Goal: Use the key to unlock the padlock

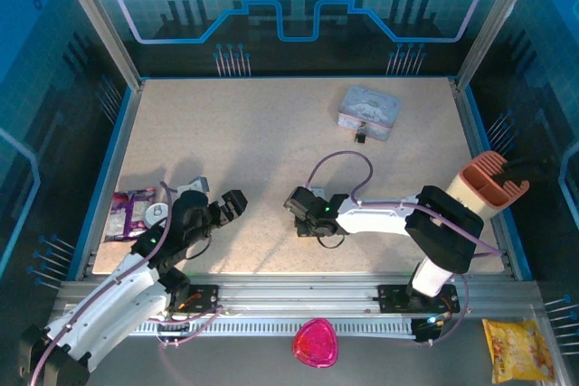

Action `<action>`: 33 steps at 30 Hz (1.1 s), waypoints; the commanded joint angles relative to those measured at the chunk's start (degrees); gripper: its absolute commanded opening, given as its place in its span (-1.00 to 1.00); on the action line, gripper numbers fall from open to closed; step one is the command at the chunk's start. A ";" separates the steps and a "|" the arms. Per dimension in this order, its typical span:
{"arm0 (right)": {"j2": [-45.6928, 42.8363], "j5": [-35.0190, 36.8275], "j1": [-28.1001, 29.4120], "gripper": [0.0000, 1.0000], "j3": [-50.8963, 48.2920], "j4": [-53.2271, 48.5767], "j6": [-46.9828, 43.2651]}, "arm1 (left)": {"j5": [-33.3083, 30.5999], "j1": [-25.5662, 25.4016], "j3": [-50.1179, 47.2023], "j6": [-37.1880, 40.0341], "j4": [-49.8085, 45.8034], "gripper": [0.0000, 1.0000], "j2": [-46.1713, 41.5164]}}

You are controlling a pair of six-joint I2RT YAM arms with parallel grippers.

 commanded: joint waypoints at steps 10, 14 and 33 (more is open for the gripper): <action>-2.87 -4.24 -1.98 -1.00 -6.74 8.58 2.49 | 1.44 -0.14 -0.16 1.00 1.05 0.99 2.03; -7.39 -6.27 -2.88 -1.00 -12.14 17.26 4.05 | 4.71 -0.21 0.25 0.76 3.80 0.99 4.30; -18.85 -3.69 -1.72 -1.00 -25.31 44.08 21.54 | 11.25 -7.06 2.20 -3.79 20.59 0.74 14.92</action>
